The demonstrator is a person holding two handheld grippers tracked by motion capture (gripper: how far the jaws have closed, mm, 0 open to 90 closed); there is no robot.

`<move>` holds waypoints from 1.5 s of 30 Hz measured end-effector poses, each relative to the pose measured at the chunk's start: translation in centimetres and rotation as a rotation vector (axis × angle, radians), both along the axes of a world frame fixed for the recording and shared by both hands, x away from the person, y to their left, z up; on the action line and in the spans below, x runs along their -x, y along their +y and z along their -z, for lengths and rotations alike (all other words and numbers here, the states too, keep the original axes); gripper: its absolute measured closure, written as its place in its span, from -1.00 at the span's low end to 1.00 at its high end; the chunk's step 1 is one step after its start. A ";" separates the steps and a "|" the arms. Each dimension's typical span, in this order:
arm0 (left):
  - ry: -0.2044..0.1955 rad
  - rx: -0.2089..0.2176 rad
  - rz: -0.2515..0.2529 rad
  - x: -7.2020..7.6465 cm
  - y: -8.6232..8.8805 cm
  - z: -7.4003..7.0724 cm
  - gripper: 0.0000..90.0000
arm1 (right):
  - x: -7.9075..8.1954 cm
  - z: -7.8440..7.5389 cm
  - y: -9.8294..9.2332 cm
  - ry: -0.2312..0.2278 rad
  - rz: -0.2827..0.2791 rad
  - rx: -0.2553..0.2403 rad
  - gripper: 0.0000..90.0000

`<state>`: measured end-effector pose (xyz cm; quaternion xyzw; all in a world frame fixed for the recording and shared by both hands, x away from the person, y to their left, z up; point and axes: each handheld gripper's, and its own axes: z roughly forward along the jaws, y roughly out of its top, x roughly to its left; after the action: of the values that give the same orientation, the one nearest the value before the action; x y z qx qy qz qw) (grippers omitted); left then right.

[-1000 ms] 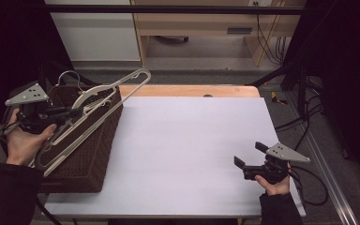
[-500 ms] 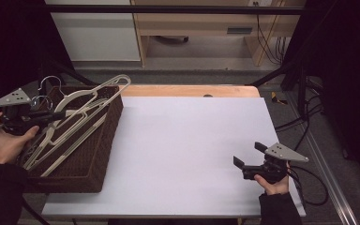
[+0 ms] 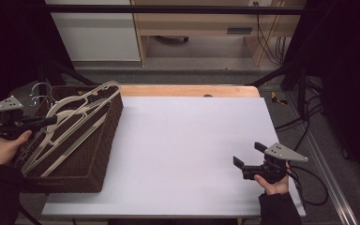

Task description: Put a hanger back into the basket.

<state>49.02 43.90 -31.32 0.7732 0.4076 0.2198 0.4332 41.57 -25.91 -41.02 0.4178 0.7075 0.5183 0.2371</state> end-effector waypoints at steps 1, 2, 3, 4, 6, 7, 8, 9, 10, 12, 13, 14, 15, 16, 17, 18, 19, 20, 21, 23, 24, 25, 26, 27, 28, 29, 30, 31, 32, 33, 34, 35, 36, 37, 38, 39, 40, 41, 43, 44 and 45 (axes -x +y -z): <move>0.001 0.000 -0.008 0.0 0.3 0.1 0.91 | 0.0 0.0 0.0 0.000 0.000 0.000 -0.98; 0.004 0.004 -0.011 0.0 0.4 0.2 0.91 | 0.0 0.0 0.0 -0.001 0.000 -0.001 -0.98; 0.007 0.004 -0.015 0.1 0.5 0.4 0.91 | 0.0 0.0 0.0 -0.001 0.000 -0.001 -0.98; 0.017 -0.010 -0.020 0.1 0.5 0.5 0.91 | 0.0 0.0 0.0 0.000 0.000 0.000 -0.98; 0.025 -0.015 -0.027 0.0 0.4 0.9 0.91 | 0.0 0.1 0.0 0.002 -0.002 0.000 -0.98; 0.029 -0.015 -0.026 0.0 0.4 1.0 0.91 | 0.0 0.1 0.0 0.003 -0.001 0.003 -0.98; 0.034 -0.014 -0.027 -0.1 0.2 1.2 0.91 | 0.0 0.1 0.0 0.002 -0.002 0.001 -0.98; 0.042 -0.016 -0.036 -0.1 0.0 1.6 0.91 | 0.0 0.1 0.0 0.002 -0.004 0.001 -0.98; 0.049 -0.021 -0.039 -0.2 -0.1 1.8 0.91 | 0.0 0.0 0.0 0.003 -0.001 -0.002 -0.98; 0.063 -0.025 -0.049 -0.3 -0.4 2.5 0.91 | 0.0 0.0 0.0 -0.001 0.001 -0.002 -0.98; 0.075 -0.027 -0.054 -0.3 -0.6 2.9 0.91 | 0.0 0.0 -0.1 -0.004 -0.001 -0.002 -0.98; 0.079 -0.026 -0.061 -0.4 -0.7 3.2 0.91 | 0.0 0.0 -0.1 -0.003 0.001 -0.003 -0.98; 0.088 -0.019 -0.066 -0.4 -0.7 3.6 0.91 | 0.0 0.0 -0.1 -0.001 0.000 -0.005 -0.98; 0.096 -0.016 -0.070 -0.5 -0.7 3.9 0.91 | 0.1 -0.1 -0.1 0.000 0.001 -0.007 -0.98; 0.108 -0.011 -0.078 -0.5 -0.7 4.4 0.90 | 0.0 -0.1 -0.1 -0.002 0.002 -0.006 -0.98; 0.118 -0.003 -0.083 -0.6 -0.7 4.7 0.90 | 0.1 -0.1 -0.1 0.000 0.002 -0.008 -0.98; 0.128 -0.006 -0.093 -0.7 -0.8 5.2 0.90 | 0.1 -0.1 -0.1 0.000 0.001 -0.006 -0.98; 0.140 -0.009 -0.097 -0.8 -0.8 5.5 0.89 | 0.0 0.0 -0.1 -0.002 -0.001 -0.006 -0.98; 0.147 -0.012 -0.105 -0.9 -0.9 5.9 0.89 | 0.0 0.0 -0.1 -0.002 0.000 -0.004 -0.98; 0.177 -0.015 -0.119 -1.1 -1.1 6.5 0.87 | 0.0 0.0 -0.1 -0.001 -0.001 -0.003 -0.98; 0.188 -0.021 -0.128 -1.2 -1.2 6.6 0.86 | 0.0 0.0 -0.1 -0.001 -0.001 -0.002 -0.98; 0.200 -0.029 -0.140 -1.2 -1.2 6.8 0.85 | 0.0 0.0 -0.1 -0.001 -0.002 -0.003 -0.98; 0.204 -0.028 -0.149 -1.2 -1.1 6.8 0.85 | 0.0 0.0 -0.1 -0.001 -0.001 -0.004 -0.98; 0.201 -0.031 -0.171 -1.2 -1.0 6.7 0.83 | 0.0 0.0 -0.1 -0.001 -0.001 -0.005 -0.98; 0.203 -0.033 -0.189 -1.2 -0.9 6.7 0.81 | 0.0 0.0 -0.1 -0.002 -0.002 -0.004 -0.98; 0.206 -0.036 -0.206 -1.2 -0.8 6.6 0.77 | 0.0 0.0 0.0 -0.001 -0.002 -0.005 -0.98; 0.208 -0.045 -0.224 -1.1 -0.7 6.6 0.71 | 0.0 0.0 0.0 0.001 -0.002 -0.004 -0.98; 0.210 -0.048 -0.242 -1.1 -0.6 6.5 0.69 | 0.0 0.0 0.0 0.002 -0.002 -0.004 -0.98; 0.206 -0.041 -0.260 -1.0 -0.5 6.5 0.65 | 0.0 0.0 0.0 0.002 -0.002 -0.003 -0.98; 0.211 -0.047 -0.269 -0.8 -0.3 6.4 0.61 | 0.0 0.0 0.0 0.003 -0.003 -0.002 -0.98; 0.212 -0.050 -0.284 -0.7 -0.1 6.4 0.60 | 0.0 0.0 0.0 0.002 -0.003 -0.003 -0.98; 0.215 -0.056 -0.301 -0.6 0.1 6.3 0.57 | 0.0 0.0 0.0 0.002 -0.002 -0.004 -0.98; 0.214 -0.055 -0.326 -0.5 0.3 6.2 0.51 | 0.0 0.0 0.0 0.002 -0.001 -0.004 -0.98; 0.207 -0.060 -0.345 -0.3 0.5 6.1 0.47 | 0.0 0.0 0.0 0.001 -0.001 -0.003 -0.98; 0.203 -0.040 -0.364 -0.2 0.7 5.9 0.43 | 0.0 0.0 0.0 0.001 -0.001 -0.004 -0.98; 0.199 -0.024 -0.370 0.0 0.8 5.8 0.42 | 0.0 0.0 0.0 0.002 -0.002 -0.004 -0.98; 0.179 -0.010 -0.373 0.2 1.0 5.6 0.39 | 0.0 0.0 0.0 0.002 -0.002 -0.004 -0.98; 0.161 -0.001 -0.376 0.5 1.0 5.3 0.35 | 0.0 0.0 0.0 0.001 -0.003 -0.005 -0.98; 0.126 0.017 -0.363 1.1 0.8 4.7 0.30 | 0.0 0.0 -0.1 -0.001 -0.004 -0.004 -0.98; 0.111 0.028 -0.357 1.3 0.6 4.5 0.27 | 0.0 0.0 -0.1 -0.002 0.000 -0.004 -0.98; 0.087 0.044 -0.341 1.8 0.4 4.1 0.25 | 0.0 0.0 -0.1 -0.002 0.000 -0.005 -0.98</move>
<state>47.25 44.25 -35.39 0.6921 0.5559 0.2472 0.3884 41.54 -25.99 -41.00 0.4179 0.7061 0.5203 0.2368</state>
